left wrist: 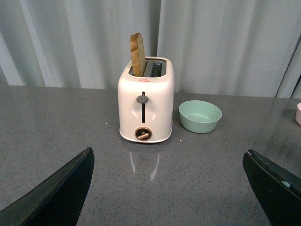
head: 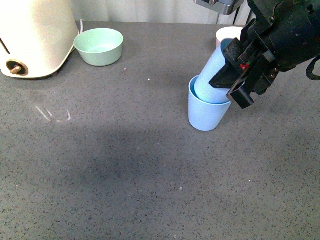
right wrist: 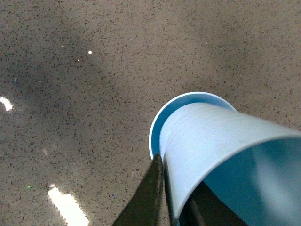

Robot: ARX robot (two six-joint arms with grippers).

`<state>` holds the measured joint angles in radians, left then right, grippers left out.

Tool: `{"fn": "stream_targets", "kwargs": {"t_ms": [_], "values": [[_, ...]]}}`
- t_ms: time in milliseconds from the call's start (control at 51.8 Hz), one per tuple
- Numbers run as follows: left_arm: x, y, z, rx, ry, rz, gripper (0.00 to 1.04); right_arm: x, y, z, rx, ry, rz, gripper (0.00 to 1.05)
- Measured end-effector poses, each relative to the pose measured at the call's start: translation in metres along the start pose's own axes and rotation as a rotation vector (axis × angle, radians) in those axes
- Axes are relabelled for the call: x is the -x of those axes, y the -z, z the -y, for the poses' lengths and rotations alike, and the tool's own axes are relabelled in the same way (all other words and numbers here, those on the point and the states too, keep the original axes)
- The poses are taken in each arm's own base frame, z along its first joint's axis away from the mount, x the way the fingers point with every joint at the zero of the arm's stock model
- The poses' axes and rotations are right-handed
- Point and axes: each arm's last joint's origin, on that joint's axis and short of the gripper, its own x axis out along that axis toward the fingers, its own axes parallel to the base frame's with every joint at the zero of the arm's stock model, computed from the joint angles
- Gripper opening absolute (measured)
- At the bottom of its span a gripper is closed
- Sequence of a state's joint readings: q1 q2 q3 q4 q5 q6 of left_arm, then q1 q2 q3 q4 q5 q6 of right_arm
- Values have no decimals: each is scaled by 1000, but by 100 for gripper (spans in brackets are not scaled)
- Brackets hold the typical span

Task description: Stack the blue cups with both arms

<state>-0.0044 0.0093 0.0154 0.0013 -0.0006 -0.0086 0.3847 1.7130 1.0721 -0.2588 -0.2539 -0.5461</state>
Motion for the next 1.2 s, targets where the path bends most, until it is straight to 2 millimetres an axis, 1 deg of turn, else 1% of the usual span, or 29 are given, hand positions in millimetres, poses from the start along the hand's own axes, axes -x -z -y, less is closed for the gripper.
{"fn": "stream_targets", "kwargs": {"t_ms": [19, 58, 174, 193, 328, 367, 386, 425, 502, 598, 733, 791, 811, 888, 926, 965, 984, 1023, 1042, 1081, 1139, 1177, 1197], "values": [[0, 0, 0, 0, 0, 0, 96, 0, 0, 0, -1, 0, 0, 14], [0, 0, 0, 0, 0, 0, 96, -1, 0, 0, -4, 0, -1, 17], [0, 0, 0, 0, 0, 0, 96, -1, 0, 0, -7, 5, 5, 37], [0, 0, 0, 0, 0, 0, 96, -1, 0, 0, -7, 6, 5, 38], [0, 0, 0, 0, 0, 0, 96, 2, -1, 5, -24, 34, 30, 63], [0, 0, 0, 0, 0, 0, 96, 5, -1, 8, -34, 52, 46, 70], [0, 0, 0, 0, 0, 0, 96, 9, 0, 11, -46, 72, 70, 75], [0, 0, 0, 0, 0, 0, 96, 17, 1, 15, -64, 100, 109, 82], [0, 0, 0, 0, 0, 0, 96, 39, 7, 22, -114, 201, 207, 97], [0, 0, 0, 0, 0, 0, 96, 68, 21, 23, -183, 307, 335, 95], [0, 0, 0, 0, 0, 0, 96, 98, 45, 15, -286, 399, 462, 96], [0, 0, 0, 0, 0, 0, 96, 112, 63, 5, -355, 437, 510, 96], [0, 0, 0, 0, 0, 0, 96, 117, 72, 0, -393, 451, 527, 96], [0, 0, 0, 0, 0, 0, 96, 127, 99, -18, -510, 499, 550, 96], [0, 0, 0, 0, 0, 0, 96, 127, 105, -23, -520, 575, 567, 92], [0, 0, 0, 0, 0, 0, 96, 128, 112, -28, -525, 682, 623, 85], [0, 0, 0, 0, 0, 0, 96, 129, 114, -29, -532, 717, 633, 83], [0, 0, 0, 0, 0, 0, 96, 131, 119, -32, -539, 793, 677, 76], [0, 0, 0, 0, 0, 0, 96, 131, 120, -33, -539, 802, 685, 75], [0, 0, 0, 0, 0, 0, 96, 133, 123, -37, -539, 826, 709, 68], [0, 0, 0, 0, 0, 0, 96, 134, 132, -43, -536, 825, 720, 54], [0, 0, 0, 0, 0, 0, 96, 135, 136, -44, -528, 806, 724, 48], [0, 0, 0, 0, 0, 0, 96, 135, 140, -45, -530, 809, 722, 43]]}}
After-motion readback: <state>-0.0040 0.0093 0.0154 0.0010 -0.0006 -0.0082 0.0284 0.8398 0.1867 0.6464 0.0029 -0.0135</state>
